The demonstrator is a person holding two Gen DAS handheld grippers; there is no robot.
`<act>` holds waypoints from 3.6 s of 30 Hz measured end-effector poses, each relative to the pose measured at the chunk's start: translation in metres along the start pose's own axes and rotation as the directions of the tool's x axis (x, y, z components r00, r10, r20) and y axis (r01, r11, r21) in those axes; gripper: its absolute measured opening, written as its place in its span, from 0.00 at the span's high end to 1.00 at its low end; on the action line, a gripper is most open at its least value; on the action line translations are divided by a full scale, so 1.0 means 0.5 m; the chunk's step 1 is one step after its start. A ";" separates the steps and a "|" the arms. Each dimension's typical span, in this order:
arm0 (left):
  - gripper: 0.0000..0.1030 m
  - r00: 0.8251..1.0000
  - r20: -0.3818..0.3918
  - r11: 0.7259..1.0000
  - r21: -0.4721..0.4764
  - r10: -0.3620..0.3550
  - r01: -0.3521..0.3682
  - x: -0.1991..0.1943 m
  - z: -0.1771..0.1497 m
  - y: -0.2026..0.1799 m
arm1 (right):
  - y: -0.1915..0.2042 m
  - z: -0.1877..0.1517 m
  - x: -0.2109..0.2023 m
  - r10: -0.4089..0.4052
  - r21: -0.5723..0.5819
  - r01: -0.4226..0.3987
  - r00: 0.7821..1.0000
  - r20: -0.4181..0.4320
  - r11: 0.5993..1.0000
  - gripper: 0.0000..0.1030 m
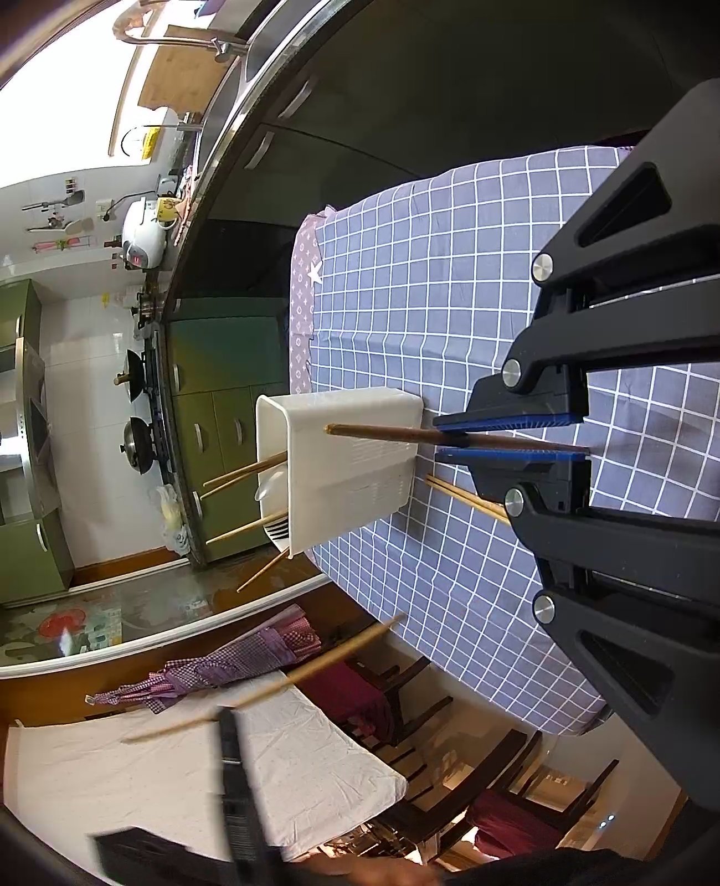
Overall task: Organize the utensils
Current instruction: 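Insert the chopstick into the caddy with the left tool while the right tool inserts its own, then grasp another wooden chopstick from the pile with the left tool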
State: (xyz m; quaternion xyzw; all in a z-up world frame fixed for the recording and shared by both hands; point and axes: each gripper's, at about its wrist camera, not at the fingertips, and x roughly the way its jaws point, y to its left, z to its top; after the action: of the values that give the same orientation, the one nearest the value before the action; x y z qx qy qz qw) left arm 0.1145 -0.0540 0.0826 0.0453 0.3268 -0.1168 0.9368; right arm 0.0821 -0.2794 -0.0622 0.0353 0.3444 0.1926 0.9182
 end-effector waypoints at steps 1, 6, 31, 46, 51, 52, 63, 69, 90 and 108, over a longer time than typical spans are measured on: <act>0.94 1.000 0.016 1.000 -0.005 0.000 0.000 -0.001 0.017 -0.002 | -0.001 0.000 0.001 0.002 0.000 -0.002 1.000 0.000 1.000 0.93; 0.94 0.994 0.107 1.000 -0.028 -0.003 0.007 0.012 0.102 -0.004 | -0.009 -0.001 0.005 0.011 0.004 -0.011 1.000 0.001 1.000 0.93; 0.74 1.000 0.004 0.995 -0.095 0.019 -0.018 0.174 0.052 0.035 | -0.024 0.122 -0.037 0.042 0.004 -0.043 0.994 0.106 0.999 0.93; 0.74 0.999 -0.043 0.998 -0.058 0.027 -0.029 0.067 -0.063 0.060 | -0.006 0.414 0.075 0.007 0.037 -0.015 0.978 0.207 0.999 0.93; 0.74 0.995 -0.096 0.998 -0.065 0.013 -0.019 0.078 -0.092 0.061 | -0.013 0.380 0.174 -0.015 0.048 0.010 0.995 0.101 0.999 0.93; 0.73 0.994 -0.110 0.998 -0.066 0.008 -0.015 0.084 -0.096 0.059 | -0.010 0.375 0.188 -0.019 0.038 0.016 0.997 0.077 0.999 0.93; 0.70 0.943 -0.325 0.993 -0.112 -0.068 0.033 0.210 -0.156 0.014 | -0.012 0.257 0.059 0.005 -0.023 -0.002 0.993 0.114 1.000 0.75; 0.71 0.872 -0.480 0.989 -0.148 -0.097 0.029 0.319 -0.212 -0.015 | -0.061 0.132 0.079 -0.032 -0.017 0.032 0.999 -0.025 0.999 0.74; 0.83 0.772 -0.630 0.991 -0.134 -0.080 -0.007 0.450 -0.297 -0.073 | -0.117 0.024 0.186 0.001 0.038 0.007 0.979 -0.202 0.999 0.69; 0.93 0.759 -0.649 0.990 -0.133 -0.053 -0.044 0.513 -0.287 -0.098 | -0.115 0.019 0.191 0.020 0.042 -0.012 0.976 -0.217 0.999 0.69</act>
State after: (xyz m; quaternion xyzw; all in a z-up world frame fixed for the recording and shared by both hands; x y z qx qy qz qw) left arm 0.2107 -0.1271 -0.1898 0.0165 0.6393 -0.0728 0.7653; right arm 0.1730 -0.2955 -0.1255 0.0351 0.4463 0.1958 0.8725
